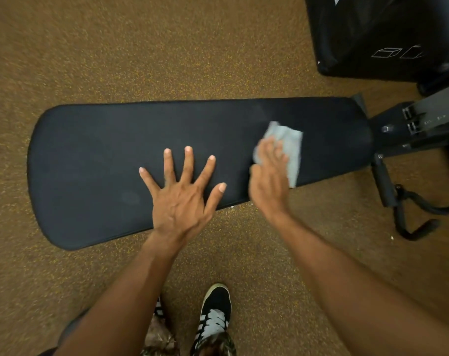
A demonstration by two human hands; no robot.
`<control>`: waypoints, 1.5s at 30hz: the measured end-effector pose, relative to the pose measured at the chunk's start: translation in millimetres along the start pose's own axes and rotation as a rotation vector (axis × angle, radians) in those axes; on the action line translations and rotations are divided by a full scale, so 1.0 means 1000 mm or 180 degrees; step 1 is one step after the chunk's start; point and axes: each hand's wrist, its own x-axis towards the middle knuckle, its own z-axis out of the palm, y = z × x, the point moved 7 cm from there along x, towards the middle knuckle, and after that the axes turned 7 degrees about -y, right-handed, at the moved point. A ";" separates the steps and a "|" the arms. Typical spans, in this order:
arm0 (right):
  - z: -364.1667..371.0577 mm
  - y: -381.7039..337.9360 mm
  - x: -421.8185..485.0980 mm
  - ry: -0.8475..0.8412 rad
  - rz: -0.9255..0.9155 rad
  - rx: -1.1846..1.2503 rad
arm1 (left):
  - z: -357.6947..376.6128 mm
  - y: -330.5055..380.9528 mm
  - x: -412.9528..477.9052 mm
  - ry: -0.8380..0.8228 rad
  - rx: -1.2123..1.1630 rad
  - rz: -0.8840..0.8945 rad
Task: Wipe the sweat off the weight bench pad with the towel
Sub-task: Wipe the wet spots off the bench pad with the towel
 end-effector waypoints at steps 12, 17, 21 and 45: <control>-0.014 -0.022 0.035 -0.0492 -0.1528 -0.1080 | -0.003 -0.015 -0.003 0.0176 -0.0060 -0.0230; -0.091 0.078 0.084 -0.0020 -0.0493 -0.1408 | -0.004 -0.016 -0.004 0.0129 -0.0017 -0.0193; -0.164 0.121 0.075 0.0960 0.0453 -0.0732 | -0.004 -0.015 -0.003 0.0095 -0.0071 -0.0185; -0.125 0.037 0.085 0.0490 -0.0072 0.2004 | 0.001 -0.017 -0.002 0.0198 -0.0085 -0.0163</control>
